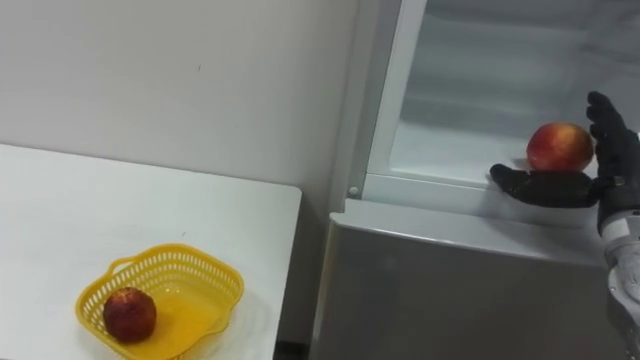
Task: Retrieve from the upper fridge
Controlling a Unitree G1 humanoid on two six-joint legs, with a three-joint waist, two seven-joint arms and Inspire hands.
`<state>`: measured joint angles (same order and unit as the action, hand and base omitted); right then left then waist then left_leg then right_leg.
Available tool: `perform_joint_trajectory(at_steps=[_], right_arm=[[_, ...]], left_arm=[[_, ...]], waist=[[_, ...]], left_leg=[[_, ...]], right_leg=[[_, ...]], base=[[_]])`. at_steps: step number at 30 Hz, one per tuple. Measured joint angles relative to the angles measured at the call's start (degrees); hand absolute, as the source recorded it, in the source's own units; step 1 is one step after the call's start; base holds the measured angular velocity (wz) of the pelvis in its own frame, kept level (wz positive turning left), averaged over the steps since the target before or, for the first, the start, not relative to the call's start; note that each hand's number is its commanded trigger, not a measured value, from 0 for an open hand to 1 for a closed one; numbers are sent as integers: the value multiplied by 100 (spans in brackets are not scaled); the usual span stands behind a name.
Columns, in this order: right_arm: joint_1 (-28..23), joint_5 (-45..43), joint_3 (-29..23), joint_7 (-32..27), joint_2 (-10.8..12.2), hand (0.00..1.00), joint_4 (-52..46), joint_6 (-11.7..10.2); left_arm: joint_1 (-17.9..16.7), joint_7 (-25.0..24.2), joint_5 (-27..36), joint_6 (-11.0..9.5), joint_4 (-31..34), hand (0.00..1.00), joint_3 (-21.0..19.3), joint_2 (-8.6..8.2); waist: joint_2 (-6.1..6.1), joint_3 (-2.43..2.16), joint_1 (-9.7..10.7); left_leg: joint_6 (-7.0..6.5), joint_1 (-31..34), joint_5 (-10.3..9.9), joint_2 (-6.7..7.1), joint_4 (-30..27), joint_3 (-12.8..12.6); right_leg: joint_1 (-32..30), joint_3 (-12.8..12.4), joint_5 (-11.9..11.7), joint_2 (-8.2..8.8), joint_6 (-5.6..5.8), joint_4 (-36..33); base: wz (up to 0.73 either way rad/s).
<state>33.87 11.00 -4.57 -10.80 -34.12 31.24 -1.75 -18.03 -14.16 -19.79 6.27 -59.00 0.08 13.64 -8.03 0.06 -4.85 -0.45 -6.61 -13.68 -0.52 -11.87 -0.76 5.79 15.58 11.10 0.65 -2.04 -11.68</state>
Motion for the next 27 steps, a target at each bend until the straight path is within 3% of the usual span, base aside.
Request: perform_joint_trajectory(at_steps=[6, 21, 22, 24, 26, 27], right_arm=[[0, 270, 0, -9, 0, 0, -2, 0], [154, 532, 121, 136, -1, 0, 411, 4], [154, 532, 121, 160, -2, 17, 416, 4], [196, 511, 123, 250, -18, 72, 556, 3], [313, 513, 125, 360, -30, 100, 769, 7], [381, 516, 129, 398, -30, 100, 868, 7]], left_arm=[[-7, -5, -1, 1, -4, 0, 1, 11], [-52, 8, -35, 91, 114, 0, 0, 30], [-52, 8, -59, 91, 127, 0, 0, 29], [-55, 30, -66, 92, 162, 0, 0, 26], [-57, 104, -64, 96, 164, 0, 2, 24], [-57, 120, -64, 102, 165, 0, 3, 25]], waist=[[-42, -26, -18], [-37, -15, -11], [-37, -15, -11], [-36, -15, -13], [-31, -11, -10], [-27, -8, -10]], left_leg=[[-1, 8, 1, 6, -11, 14], [-2, 15, 2, 25, -41, 83], [-2, 16, 2, 24, -41, 82], [-2, -4, 2, 22, -46, 82], [-2, -8, 2, 22, -56, 82], [-2, -7, 2, 21, -59, 82]], right_leg=[[4, 22, 0, 11, 0, -2], [26, 39, 14, 13, 6, 2], [27, 39, 14, 14, 5, 3], [53, 48, 15, 11, 4, 8], [72, 51, 14, 8, 4, 9], [78, 51, 14, 5, 4, 8]], base=[[0], [0], [0], [0], [0], [0]])
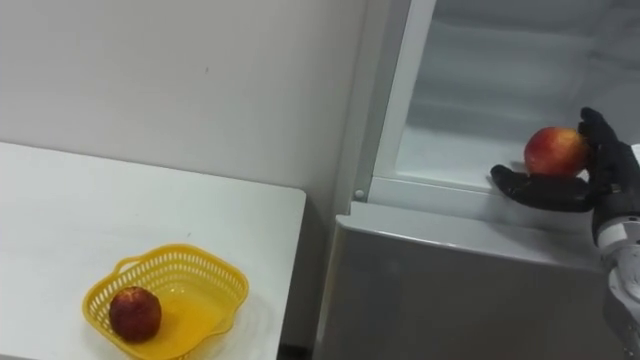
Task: Retrieve from the upper fridge
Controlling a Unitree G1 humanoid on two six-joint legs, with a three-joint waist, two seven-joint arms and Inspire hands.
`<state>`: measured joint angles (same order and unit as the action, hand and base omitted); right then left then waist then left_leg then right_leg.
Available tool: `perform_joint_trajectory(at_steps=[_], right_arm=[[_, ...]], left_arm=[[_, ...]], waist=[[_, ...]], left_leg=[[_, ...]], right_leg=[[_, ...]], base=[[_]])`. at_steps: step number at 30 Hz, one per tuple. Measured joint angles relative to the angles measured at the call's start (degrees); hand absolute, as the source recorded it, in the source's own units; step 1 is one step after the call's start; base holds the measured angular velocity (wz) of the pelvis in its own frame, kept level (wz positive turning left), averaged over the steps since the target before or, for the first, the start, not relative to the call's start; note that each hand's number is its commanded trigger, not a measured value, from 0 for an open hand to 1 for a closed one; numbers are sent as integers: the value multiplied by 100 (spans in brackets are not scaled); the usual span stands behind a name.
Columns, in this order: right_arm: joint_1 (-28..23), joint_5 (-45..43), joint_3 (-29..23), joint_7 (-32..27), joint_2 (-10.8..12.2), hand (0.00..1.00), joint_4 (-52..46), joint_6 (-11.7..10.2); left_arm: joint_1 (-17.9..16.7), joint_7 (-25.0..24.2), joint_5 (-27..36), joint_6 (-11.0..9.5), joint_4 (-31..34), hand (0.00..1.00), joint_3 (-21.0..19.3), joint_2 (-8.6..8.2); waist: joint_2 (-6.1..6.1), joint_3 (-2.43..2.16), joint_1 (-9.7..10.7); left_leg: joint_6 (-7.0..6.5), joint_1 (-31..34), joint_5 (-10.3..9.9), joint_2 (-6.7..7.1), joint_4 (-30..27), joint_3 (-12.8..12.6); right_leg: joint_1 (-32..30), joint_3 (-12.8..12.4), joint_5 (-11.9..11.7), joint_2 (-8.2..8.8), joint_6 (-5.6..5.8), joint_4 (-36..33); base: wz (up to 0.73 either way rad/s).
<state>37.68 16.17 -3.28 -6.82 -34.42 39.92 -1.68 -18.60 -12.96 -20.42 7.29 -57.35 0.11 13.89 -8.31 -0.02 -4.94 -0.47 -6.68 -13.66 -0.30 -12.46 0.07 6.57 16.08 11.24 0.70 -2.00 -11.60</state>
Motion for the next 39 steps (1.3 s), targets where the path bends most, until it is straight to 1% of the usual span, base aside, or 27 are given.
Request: perform_joint_trajectory(at_steps=[2, 3, 5, 8, 12, 15, 17, 22, 24, 25, 27, 29, 31, 33, 35, 37, 39], right_arm=[[180, 5, 10, 81, -9, 100, 313, 10], [180, 5, 55, 138, -28, 100, 346, 7], [181, 5, 211, 207, -106, 100, 416, -5], [182, 6, 261, 261, -173, 100, 448, -6], [182, 3, 282, 248, -291, 100, 452, 3], [183, -35, 282, 177, -366, 100, 453, 4], [222, -94, 289, 164, -377, 100, 453, 14], [488, -150, 332, 115, -393, 100, 643, 64], [551, -149, 347, 111, -393, 100, 654, 125], [559, -160, 365, 119, -396, 100, 641, 125], [559, -138, 382, 168, -396, 100, 630, 126], [561, -135, 385, 152, -396, 100, 619, 125], [567, -98, 428, 106, -397, 100, 609, 124], [567, -66, 486, 5, -395, 100, 482, 124], [567, -24, 492, -43, -394, 100, 342, 122], [566, 36, 492, -58, -372, 100, 219, 122], [566, 63, 490, -63, -340, 100, 82, 123]], left_arm=[[0, 53, 14, 30, 0, 0, 0, 15], [-1, 95, 16, 35, -1, 0, 1, 25], [-6, 111, 14, 45, -1, 0, 3, 37], [-11, 116, 6, 82, 0, 0, 11, 38], [4, 113, -4, 105, 6, 0, 8, 40], [9, 115, -3, 119, 6, 0, 9, 49], [21, 114, -2, 137, 6, 0, 11, 50], [42, 117, 15, 151, 65, 0, 17, 91], [34, 122, 10, 154, 67, 0, 16, 105], [6, 115, 0, 158, 67, 0, 16, 104], [1, 92, -6, 159, 73, 0, 17, 104], [45, 57, -5, 156, 78, 0, 23, 104], [129, 33, 2, 145, 81, 0, 43, 107], [202, 52, 3, 123, 94, 0, 129, 116], [228, 111, 7, 89, 93, 0, 143, 112], [221, 158, 8, 86, 88, 0, 134, 102], [202, 235, 6, 86, 87, 0, 116, 77]], waist=[[6, 4, 1], [18, 17, -5], [15, 19, -14], [8, 25, -41], [3, 26, -125], [-27, 16, -164], [-51, 5, -160], [-70, 34, -149], [-65, 43, -157], [-65, 43, -150], [-77, 34, -136], [-71, 38, -138], [-57, 48, -154], [-12, 76, -177], [32, 91, -186], [88, 79, -188], [157, 41, -188]], left_leg=[[0, -8, 0, 1, -9, -4], [0, -11, 0, 1, -9, 3], [0, -16, 0, 0, -13, 8], [0, -41, 0, 1, -15, 11], [3, -78, 1, -2, 49, 4], [11, -96, 6, -11, 70, 17], [13, -99, 7, -16, 71, 30], [13, -105, 7, -22, 96, 85], [13, -101, 7, -26, 108, 113], [13, -101, 7, -24, 107, 158], [13, -93, 7, -25, 107, 172], [13, -94, 7, -22, 106, 171], [13, -103, 7, -20, 106, 168], [13, -114, 7, -19, 106, 158], [13, -105, 7, -20, 108, 143], [13, -102, 7, -23, 108, 94], [13, -82, 7, -27, 110, 44]], right_leg=[[30, 27, 0, 4, 0, 1], [37, 41, 0, 5, 0, 1], [41, 56, 0, 5, 0, 0], [42, 70, 0, 0, 0, 6], [64, 56, 2, 1, -2, 35], [139, 78, 1, -5, -3, 100], [143, 92, 1, -7, -3, 101], [147, 126, 1, -48, -3, 109], [151, 127, 1, -55, -3, 114], [160, 125, 1, -56, -3, 116], [163, 125, 1, -56, -3, 116], [156, 121, 1, -56, -3, 118], [158, 110, 1, -54, -3, 120], [153, 87, 1, -52, -3, 121], [132, 62, 1, -53, -3, 121], [110, 12, 1, -57, -3, 119], [57, -42, 1, -58, -3, 97]], base=[[6], [6], [2], [1], [-2], [3], [5], [6], [10], [6], [0], [0], [-2], [-6], [-7], [-14], [-14]])
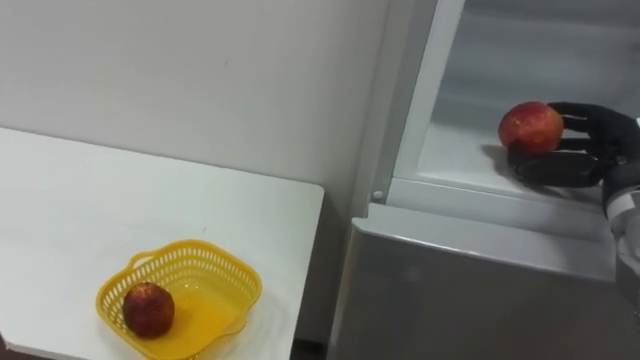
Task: Retrieve from the upper fridge
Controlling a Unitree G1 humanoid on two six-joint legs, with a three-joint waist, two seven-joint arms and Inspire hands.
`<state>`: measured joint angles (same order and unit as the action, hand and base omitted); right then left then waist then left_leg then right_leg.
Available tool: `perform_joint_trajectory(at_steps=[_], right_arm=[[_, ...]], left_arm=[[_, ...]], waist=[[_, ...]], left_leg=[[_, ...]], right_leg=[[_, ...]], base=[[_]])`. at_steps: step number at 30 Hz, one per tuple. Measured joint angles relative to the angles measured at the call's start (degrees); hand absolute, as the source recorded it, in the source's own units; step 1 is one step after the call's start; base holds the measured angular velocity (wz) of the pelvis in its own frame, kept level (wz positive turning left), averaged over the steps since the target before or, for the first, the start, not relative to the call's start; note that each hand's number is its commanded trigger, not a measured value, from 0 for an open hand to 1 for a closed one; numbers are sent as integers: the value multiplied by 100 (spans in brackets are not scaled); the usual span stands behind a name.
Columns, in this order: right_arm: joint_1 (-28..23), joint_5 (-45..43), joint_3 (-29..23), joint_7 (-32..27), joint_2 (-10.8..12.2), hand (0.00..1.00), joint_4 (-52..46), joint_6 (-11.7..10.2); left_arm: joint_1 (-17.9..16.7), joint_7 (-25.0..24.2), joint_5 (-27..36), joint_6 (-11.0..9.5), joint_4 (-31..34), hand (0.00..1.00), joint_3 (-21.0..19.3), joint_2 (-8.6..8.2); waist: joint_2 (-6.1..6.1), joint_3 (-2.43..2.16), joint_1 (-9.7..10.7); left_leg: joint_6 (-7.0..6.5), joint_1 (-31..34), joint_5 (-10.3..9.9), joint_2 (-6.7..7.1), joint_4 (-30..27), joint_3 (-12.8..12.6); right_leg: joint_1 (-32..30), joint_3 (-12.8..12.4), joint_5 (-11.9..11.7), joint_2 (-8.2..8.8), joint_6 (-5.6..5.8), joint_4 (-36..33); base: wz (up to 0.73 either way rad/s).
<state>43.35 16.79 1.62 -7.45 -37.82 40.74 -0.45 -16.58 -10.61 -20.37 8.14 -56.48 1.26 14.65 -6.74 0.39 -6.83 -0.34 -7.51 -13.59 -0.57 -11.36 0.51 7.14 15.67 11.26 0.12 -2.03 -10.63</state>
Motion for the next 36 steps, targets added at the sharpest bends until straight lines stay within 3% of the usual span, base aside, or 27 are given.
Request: perform_joint_trajectory(at_steps=[7, 13, 16, 19, 23, 27, 32, 36], right_arm=[[-168, 112, -17, -187, 334, 100, -919, 20], [-1005, 44, -125, -396, 707, 100, -2688, -74], [-1562, -318, -182, -623, 961, 100, -3471, -118], [-2041, -659, -279, -750, 1095, 100, -4115, -145], [-2344, -800, -322, -809, 1300, 100, -4877, -154], [-2348, -795, -345, -874, 1362, 100, -5209, -318], [-2505, -1302, -257, -781, 1747, 100, -5904, -622], [-2567, -1737, 77, -659, 1968, 100, -6203, -666]], left_arm=[[37, 47, 6, -27, 14, 0, -2, -8], [43, 274, 66, -143, -51, 0, 4, -41], [4, 418, 70, -232, -77, 0, 4, -120], [6, 428, 67, -262, -69, 0, -2, -237], [-68, 403, 113, -349, -88, 0, 2, -262], [-26, 384, 224, -469, -217, 0, 32, -267], [178, 384, 220, -523, -431, 0, 194, -283], [333, 392, 219, -560, -576, 0, 281, -319]], waist=[[59, -39, 118], [119, -56, 224], [230, -89, 245], [381, -48, 295], [488, -86, 381], [441, -58, 421], [412, -24, 395], [424, -19, 295]], left_leg=[[0, 18, 0, -2, -16, -39], [0, -17, 0, 9, -32, -70], [-1, -32, 0, 15, -34, -101], [-1, -18, 0, 13, -33, -156], [-4, 78, 3, -1, -30, -229], [-5, 77, 7, -8, -35, -295], [-5, 77, 7, -8, -35, -375], [-5, 125, 7, -13, -22, -374]], right_leg=[[-27, 23, -1, 6, -2, -10], [28, 11, -3, 52, 0, -4], [30, -7, -11, 58, 7, -7], [-8, -29, -21, 65, 9, -26], [-223, -156, -11, 52, -5, -145], [-251, -206, -3, 53, -13, -185], [-304, -299, -4, 44, -12, -184], [-323, -315, -5, 38, -11, -189]], base=[[-2], [1], [-6], [-6], [-15], [-9], [-8], [0]])
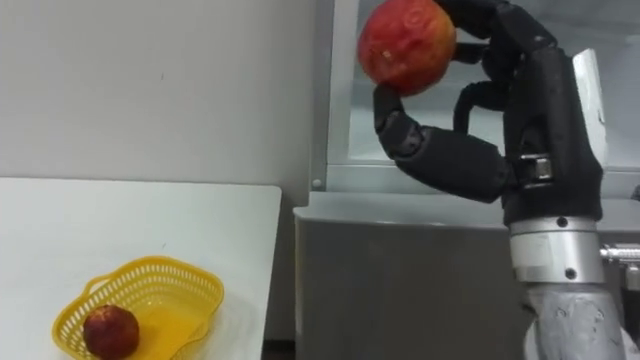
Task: Retrieve from the upper fridge
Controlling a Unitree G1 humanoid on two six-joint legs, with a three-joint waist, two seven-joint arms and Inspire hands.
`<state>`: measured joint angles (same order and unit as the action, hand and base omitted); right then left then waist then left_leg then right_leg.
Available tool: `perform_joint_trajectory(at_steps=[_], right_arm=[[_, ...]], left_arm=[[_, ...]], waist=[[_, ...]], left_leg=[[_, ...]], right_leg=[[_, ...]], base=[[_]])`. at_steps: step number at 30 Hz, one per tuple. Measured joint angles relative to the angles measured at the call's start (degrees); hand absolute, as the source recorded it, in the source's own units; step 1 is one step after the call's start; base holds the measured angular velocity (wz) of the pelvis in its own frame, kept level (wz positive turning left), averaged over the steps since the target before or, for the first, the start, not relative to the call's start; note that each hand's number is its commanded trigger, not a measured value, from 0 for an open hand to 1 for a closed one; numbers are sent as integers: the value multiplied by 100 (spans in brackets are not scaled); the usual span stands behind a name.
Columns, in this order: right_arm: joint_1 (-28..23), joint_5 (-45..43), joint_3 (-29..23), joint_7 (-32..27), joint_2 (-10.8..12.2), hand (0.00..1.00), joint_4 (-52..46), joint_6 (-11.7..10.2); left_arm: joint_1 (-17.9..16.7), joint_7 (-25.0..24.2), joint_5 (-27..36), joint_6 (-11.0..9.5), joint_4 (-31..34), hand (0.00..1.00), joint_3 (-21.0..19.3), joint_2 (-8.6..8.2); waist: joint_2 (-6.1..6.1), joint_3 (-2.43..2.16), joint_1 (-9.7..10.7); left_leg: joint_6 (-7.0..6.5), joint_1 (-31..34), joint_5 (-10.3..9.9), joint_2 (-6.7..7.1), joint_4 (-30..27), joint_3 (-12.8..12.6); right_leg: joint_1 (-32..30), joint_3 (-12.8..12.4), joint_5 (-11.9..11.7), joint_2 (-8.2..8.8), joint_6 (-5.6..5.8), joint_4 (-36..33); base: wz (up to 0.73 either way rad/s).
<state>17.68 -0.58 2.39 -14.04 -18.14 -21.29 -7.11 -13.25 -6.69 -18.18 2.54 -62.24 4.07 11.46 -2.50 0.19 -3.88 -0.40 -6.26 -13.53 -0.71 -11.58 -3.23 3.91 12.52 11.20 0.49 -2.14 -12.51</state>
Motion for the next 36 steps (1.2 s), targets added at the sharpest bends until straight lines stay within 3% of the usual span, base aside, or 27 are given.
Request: perform_joint_trajectory(at_steps=[4, 10, 17, 21, 24, 26, 30, 36], right_arm=[[4, -272, 314, 308, 116, 100, -67, -104], [56, -898, 696, 753, 162, 100, -80, -96], [145, -1118, 1254, 1178, 230, 100, 263, -25], [248, -1291, 1268, 1351, 249, 100, 550, 95], [475, -1326, 1342, 1349, 295, 100, 1084, 95], [649, -1356, 1465, 1339, 328, 100, 1702, 109], [709, -1741, 1488, 1342, 337, 100, 2451, 172], [718, -2026, 1489, 1333, 340, 100, 2977, 176]], left_arm=[[62, -23, 5, -15, 12, 0, 118, -61], [104, -159, -27, -25, 0, 0, 305, -64], [153, -246, -25, -14, 25, 0, 306, -41], [225, -295, -32, 0, 27, 0, 308, 33], [222, -307, -26, 8, 26, 0, 321, 75], [253, -310, -7, 10, 35, 0, 396, 111], [247, -310, -7, 10, 27, 0, 394, 38], [146, -437, 3, 104, -8, 0, 392, 22]], waist=[[20, 6, -128], [-13, -35, -323], [-220, 67, -607], [-339, 38, -701], [-374, 58, -793], [-415, 97, -843], [-432, 102, -1062], [-425, 105, -1238]], left_leg=[[0, 21, 0, -2, 10, 7], [1, 76, 1, -22, 17, 41], [4, 143, 2, -31, -5, 82], [3, 308, 1, 17, -114, 242], [2, 307, 1, 28, -140, 303], [2, 301, 1, 33, -179, 369], [0, 366, -3, 47, -170, 438], [3, 394, -1, 48, -164, 544]], right_leg=[[-25, 0, 0, -44, -1, 5], [-85, 47, -2, -49, -4, -25], [-99, 107, -12, -29, -21, -18], [-179, 253, -12, 33, -19, -38], [-164, 296, -14, 47, -18, -41], [-103, 340, -13, 50, -18, -23], [-95, 433, -13, 31, -18, -6], [-89, 495, -13, 21, -17, 6]], base=[[0], [2], [2], [20], [9], [16], [10], [7]])
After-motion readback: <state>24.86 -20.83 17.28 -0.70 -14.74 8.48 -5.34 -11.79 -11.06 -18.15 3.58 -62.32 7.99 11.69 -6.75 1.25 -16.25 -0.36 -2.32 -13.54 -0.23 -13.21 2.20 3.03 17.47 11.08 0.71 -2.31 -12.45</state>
